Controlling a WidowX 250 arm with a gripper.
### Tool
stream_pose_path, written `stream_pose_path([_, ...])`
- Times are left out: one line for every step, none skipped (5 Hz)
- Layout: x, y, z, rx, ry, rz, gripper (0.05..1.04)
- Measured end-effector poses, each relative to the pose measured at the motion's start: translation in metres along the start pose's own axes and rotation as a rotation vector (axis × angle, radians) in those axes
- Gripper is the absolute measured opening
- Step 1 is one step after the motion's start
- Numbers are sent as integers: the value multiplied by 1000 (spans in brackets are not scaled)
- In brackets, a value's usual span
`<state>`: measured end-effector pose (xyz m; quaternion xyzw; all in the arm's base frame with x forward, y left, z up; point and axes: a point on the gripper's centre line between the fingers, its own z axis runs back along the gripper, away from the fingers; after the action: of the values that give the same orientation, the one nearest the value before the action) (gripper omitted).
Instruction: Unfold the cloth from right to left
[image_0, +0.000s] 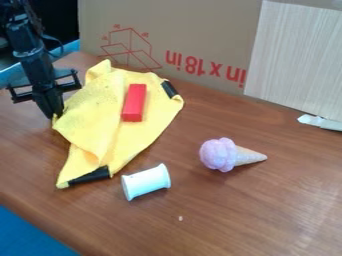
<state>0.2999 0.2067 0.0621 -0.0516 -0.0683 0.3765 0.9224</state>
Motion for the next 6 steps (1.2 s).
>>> stream_pose_path([4,16,10,-41,16,24,50])
stream_pose_path([7,35,22,-88,23,42,50])
stream_pose_path([9,55,32,-120,21,52,50])
stream_pose_path([6,76,36,-142,17,61,50])
stream_pose_path([4,100,40,-139,-1,81,50])
stream_pose_path([0,121,42,-134,-14,93,50])
